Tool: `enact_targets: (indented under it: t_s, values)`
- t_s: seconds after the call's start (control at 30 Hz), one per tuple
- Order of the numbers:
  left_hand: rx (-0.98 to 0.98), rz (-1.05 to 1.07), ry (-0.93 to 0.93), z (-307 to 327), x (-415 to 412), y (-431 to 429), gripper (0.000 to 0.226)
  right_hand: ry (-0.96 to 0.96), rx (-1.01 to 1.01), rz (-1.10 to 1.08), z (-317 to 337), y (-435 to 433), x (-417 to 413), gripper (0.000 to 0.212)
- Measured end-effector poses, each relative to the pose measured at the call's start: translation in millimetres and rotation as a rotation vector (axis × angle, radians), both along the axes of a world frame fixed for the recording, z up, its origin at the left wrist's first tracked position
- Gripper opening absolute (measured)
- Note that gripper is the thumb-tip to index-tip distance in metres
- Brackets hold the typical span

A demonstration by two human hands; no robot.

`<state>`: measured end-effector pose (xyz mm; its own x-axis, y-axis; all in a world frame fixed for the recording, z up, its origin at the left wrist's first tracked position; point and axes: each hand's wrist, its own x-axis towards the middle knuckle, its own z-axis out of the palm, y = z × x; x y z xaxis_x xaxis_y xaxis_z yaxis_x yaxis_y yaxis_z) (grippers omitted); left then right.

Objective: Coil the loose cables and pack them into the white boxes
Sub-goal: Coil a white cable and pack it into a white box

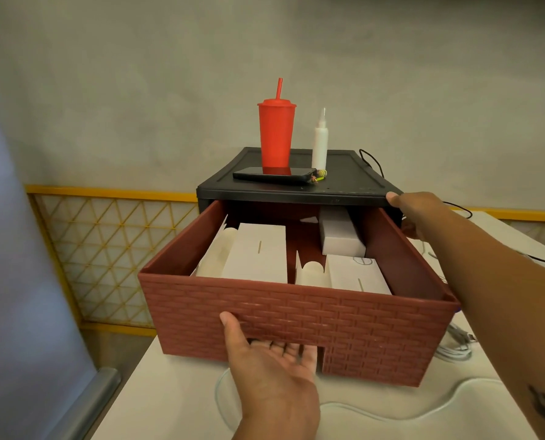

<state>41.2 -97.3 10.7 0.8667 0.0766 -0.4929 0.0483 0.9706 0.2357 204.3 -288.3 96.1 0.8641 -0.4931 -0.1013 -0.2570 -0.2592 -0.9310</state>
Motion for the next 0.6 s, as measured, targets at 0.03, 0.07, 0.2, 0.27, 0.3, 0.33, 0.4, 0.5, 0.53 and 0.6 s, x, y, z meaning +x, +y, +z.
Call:
enact_targets:
  t_s: [0.03,0.07,0.2,0.27,0.3,0.33,0.4,0.5,0.53,0.6]
  values:
    - [0.003,-0.001,-0.001,0,-2,0,0.060,-0.009,0.001,-0.002,-1,-1,-1,0.043]
    - [0.009,0.001,0.002,-1,-2,0,0.060,-0.012,-0.008,-0.001,-1,-1,-2,0.043]
    - [0.047,0.027,0.004,-3,-3,-3,0.058,0.007,-0.259,0.029,2,3,-6,0.045]
    - [0.073,0.034,-0.002,-4,-4,-4,0.058,-0.052,-0.529,0.097,11,16,-12,0.046]
    - [0.087,0.038,-0.006,-5,-3,-5,0.057,-0.103,-0.578,0.156,17,25,-16,0.047]
    - [0.101,0.043,-0.007,-5,-3,-5,0.056,-0.129,-0.552,0.236,22,37,-22,0.048]
    - [0.120,0.051,0.002,-5,-3,-6,0.053,-0.049,-0.354,0.451,30,64,-36,0.048]
    - [0.145,0.046,0.017,-4,-2,-6,0.051,0.173,-0.126,0.658,29,98,-49,0.057]
    - [0.159,0.042,0.019,-4,-2,-6,0.052,0.222,-0.128,0.694,26,107,-50,0.061]
    - [0.183,0.041,0.016,-5,-2,-5,0.058,0.299,-0.145,0.726,17,124,-51,0.067]
